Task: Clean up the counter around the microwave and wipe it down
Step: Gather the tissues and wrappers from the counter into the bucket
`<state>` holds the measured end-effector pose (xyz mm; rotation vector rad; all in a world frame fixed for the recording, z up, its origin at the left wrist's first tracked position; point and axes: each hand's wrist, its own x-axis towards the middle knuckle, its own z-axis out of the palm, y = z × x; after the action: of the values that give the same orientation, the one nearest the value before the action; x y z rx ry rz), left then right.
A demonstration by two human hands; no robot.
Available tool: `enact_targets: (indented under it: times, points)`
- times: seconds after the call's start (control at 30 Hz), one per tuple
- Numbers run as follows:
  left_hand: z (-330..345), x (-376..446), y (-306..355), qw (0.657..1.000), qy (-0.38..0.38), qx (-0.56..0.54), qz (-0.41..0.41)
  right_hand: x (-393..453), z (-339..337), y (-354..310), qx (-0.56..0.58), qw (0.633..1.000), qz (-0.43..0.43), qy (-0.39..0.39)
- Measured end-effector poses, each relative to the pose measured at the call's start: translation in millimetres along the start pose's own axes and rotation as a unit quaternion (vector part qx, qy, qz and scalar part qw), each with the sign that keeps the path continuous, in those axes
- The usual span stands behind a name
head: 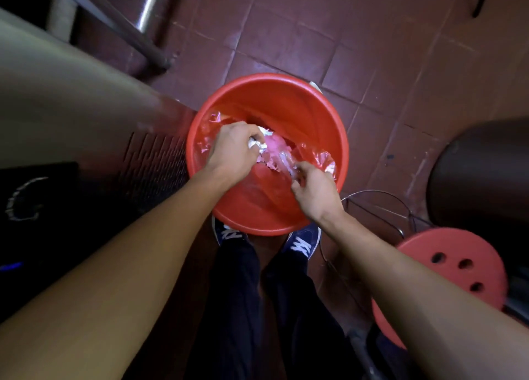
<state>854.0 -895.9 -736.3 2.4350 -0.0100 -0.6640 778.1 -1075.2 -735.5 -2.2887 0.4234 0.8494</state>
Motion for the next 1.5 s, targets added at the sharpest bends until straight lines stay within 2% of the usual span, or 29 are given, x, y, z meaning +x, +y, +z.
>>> enact_targets:
  times: [0.23,0.33,0.5,0.63,0.73,0.97,1.2,1.5]
  points:
    - [30.3,9.0,-19.9,0.990,-0.097,0.080,-0.068,17.3,-2.0,0.2,-0.025,1.000,0.000,-0.004]
    - [30.5,3.0,-21.8,0.978,-0.150,0.135,-0.042,15.9,-2.7,-0.5,-0.035,0.999,0.006,-0.026]
    - [20.4,-18.1,-15.8,0.937,-0.175,0.302,0.028,4.6,-8.1,-3.0,-0.062,0.996,-0.006,-0.061]
    - [3.9,-40.1,0.2,0.928,-0.188,0.318,0.055,-14.5,-25.9,-14.0,-0.084,0.993,-0.026,-0.074]
    - [-15.4,-61.6,22.6,0.934,-0.179,0.305,0.056,-35.0,-50.0,-26.3,-0.117,0.990,-0.042,-0.066]
    - [-89.2,-121.2,96.0,0.965,-0.161,0.206,-0.019,-104.1,-125.3,-71.2,-0.176,0.980,-0.074,-0.058]
    - [-180.1,-192.0,168.9,0.983,-0.078,0.147,-0.078,-186.5,-201.6,-131.4,-0.189,0.973,-0.128,-0.034]
    - [-278.4,-273.2,230.2,0.988,0.044,0.119,-0.086,-272.6,-264.0,-219.8,-0.202,0.948,-0.245,0.010]
